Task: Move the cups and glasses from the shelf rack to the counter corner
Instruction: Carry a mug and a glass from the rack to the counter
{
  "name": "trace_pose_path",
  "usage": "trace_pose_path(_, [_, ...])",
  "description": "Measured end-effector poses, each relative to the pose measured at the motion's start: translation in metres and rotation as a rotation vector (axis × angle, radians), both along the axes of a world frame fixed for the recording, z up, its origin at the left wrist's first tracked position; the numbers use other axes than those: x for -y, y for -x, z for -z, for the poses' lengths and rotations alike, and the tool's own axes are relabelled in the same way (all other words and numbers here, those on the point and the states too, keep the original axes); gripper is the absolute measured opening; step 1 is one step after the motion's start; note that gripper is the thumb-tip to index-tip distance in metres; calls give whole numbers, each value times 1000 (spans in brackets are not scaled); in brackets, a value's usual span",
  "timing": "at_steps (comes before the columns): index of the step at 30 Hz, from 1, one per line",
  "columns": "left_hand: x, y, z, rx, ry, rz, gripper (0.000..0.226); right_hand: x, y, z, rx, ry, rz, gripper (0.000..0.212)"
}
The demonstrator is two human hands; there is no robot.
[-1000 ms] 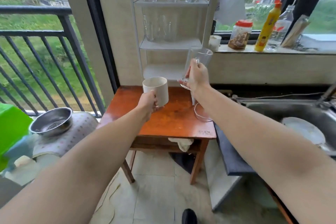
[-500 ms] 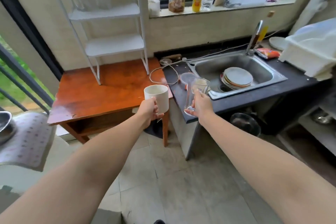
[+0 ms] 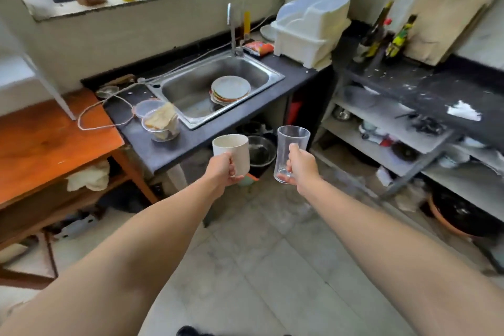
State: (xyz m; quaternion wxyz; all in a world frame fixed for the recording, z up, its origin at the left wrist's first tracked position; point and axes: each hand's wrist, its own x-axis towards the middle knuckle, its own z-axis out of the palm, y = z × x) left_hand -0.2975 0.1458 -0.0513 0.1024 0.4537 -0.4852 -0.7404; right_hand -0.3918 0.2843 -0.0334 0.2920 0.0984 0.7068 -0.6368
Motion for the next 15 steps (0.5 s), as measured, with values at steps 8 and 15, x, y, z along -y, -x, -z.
trace_pose_path(8, [-138, 112, 6, -20, -36, 219, 24, -150, 81, 8, -35, -41, 212, 31])
trace_pose_path(15, [-221, 215, 12, 3, -27, 440, 43, -245, 149, 19, -28, -46, 419, 33])
